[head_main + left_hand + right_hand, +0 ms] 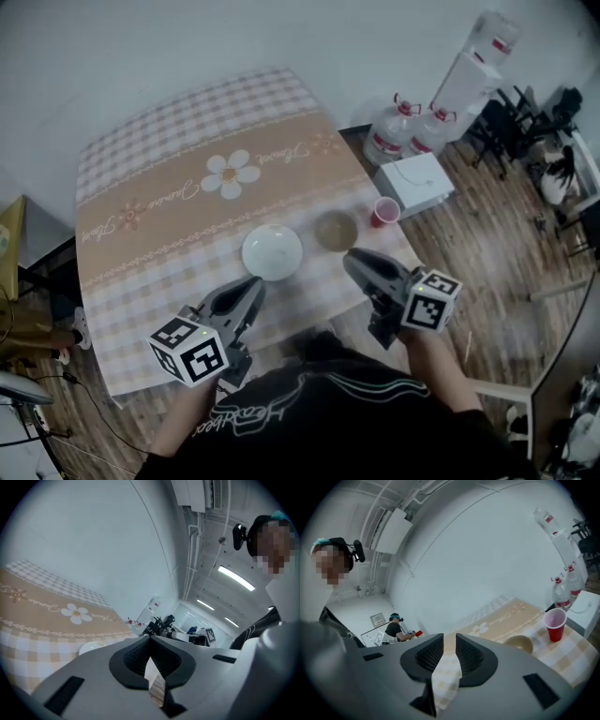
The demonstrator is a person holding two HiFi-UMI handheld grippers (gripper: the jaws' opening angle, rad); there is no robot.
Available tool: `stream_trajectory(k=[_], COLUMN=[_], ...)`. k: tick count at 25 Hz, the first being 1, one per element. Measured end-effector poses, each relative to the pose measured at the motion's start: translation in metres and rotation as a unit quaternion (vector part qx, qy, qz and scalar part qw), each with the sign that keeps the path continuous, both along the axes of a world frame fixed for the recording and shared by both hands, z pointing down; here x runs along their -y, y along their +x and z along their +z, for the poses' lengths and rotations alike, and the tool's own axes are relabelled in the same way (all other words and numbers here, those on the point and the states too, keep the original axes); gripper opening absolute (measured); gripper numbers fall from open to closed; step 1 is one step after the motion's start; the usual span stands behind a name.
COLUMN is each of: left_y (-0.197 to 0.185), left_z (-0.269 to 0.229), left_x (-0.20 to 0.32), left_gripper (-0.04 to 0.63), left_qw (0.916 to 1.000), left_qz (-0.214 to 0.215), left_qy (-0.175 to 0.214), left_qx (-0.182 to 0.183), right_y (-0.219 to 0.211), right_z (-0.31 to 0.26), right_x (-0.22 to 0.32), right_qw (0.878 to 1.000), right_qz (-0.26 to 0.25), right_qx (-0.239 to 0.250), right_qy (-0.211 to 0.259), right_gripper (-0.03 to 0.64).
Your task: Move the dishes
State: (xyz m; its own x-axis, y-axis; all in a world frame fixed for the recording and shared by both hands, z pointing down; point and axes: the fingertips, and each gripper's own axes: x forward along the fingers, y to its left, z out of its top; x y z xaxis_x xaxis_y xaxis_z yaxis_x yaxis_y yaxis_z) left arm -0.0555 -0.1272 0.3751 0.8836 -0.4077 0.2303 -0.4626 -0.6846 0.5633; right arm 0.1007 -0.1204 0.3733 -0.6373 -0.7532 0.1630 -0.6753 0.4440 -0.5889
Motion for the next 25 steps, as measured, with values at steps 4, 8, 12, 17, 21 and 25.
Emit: stream_trajectory(k=[4,8,12,17,21,25], left_y=[0.002,0.007,0.012,0.021,0.056,0.088], left_z=[-0.028,-0.047,-0.065,-0.072,-0.053,-0.045], left_x=[-0.032,-0.077,-0.100,-0.129,-0.176,-0.225], left_gripper=[-0.006,-0.006,-0.006,-0.006,-0.006,-0.006], left_qw=[0.9985,0.9921,0.9876,0.9867,0.9871,0.9843], left_qz=[0.044,0.102,0.105,0.105,0.117,0.134], left_qy=[0.028,0.071,0.111,0.121,0.109,0.113], left_qx=[-0.016,-0.015,-0.038,-0.026,0.004,0.017], right_y=[-0.042,-0.069,-0.084,-0.091,-0.065,-0.030], right_z=[-0.028,-0.045,-0.064,-0.060,-0.037,-0.028], right_x=[-0.043,-0.082,-0.101,-0.128,-0.170,-0.211], right_qw=[0.997,0.988,0.976,0.971,0.973,0.980], right_qz=[-0.078,-0.148,-0.199,-0.214,-0.212,-0.182], right_qx=[-0.018,-0.024,-0.045,-0.069,-0.066,-0.058], right_qy=[0.023,0.041,0.074,0.081,0.059,0.052], right_gripper=[0.043,0.025,0.014,0.014,0.013,0.013])
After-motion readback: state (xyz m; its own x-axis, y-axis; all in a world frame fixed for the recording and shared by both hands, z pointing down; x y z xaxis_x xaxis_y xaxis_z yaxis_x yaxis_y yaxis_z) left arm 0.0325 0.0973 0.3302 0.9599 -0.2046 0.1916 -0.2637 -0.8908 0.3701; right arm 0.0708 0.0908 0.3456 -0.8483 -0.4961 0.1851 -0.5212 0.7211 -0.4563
